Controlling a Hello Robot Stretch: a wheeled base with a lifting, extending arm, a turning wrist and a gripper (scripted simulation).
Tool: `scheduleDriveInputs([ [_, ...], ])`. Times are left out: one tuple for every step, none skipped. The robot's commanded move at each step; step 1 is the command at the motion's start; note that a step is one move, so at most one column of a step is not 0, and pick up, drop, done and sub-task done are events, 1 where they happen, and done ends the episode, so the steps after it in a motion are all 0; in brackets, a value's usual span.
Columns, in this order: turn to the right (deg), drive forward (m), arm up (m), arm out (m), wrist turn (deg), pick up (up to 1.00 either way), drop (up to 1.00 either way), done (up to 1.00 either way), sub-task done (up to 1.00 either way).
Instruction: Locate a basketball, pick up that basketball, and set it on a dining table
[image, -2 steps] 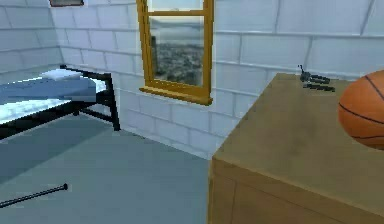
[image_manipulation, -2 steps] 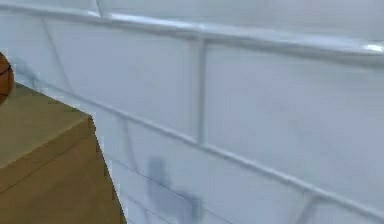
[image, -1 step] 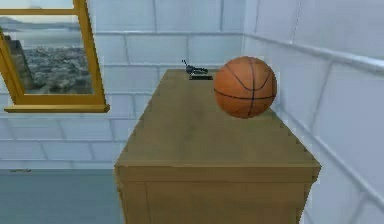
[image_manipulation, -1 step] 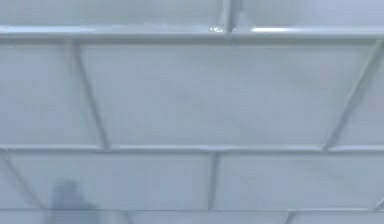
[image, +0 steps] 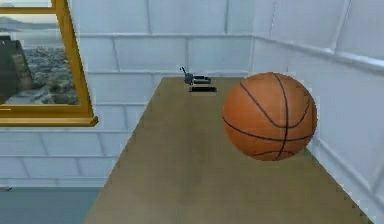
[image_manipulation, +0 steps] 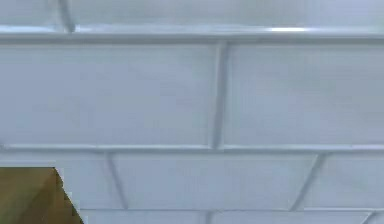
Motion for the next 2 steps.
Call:
scheduleDriveInputs([
  [-45.0,0.0,0.0,0.0,0.0,0.0,0.0,0.0,0.0],
  [-21.0,0.0,0.0,0.0,0.0,0.0,0.0,0.0,0.0],
])
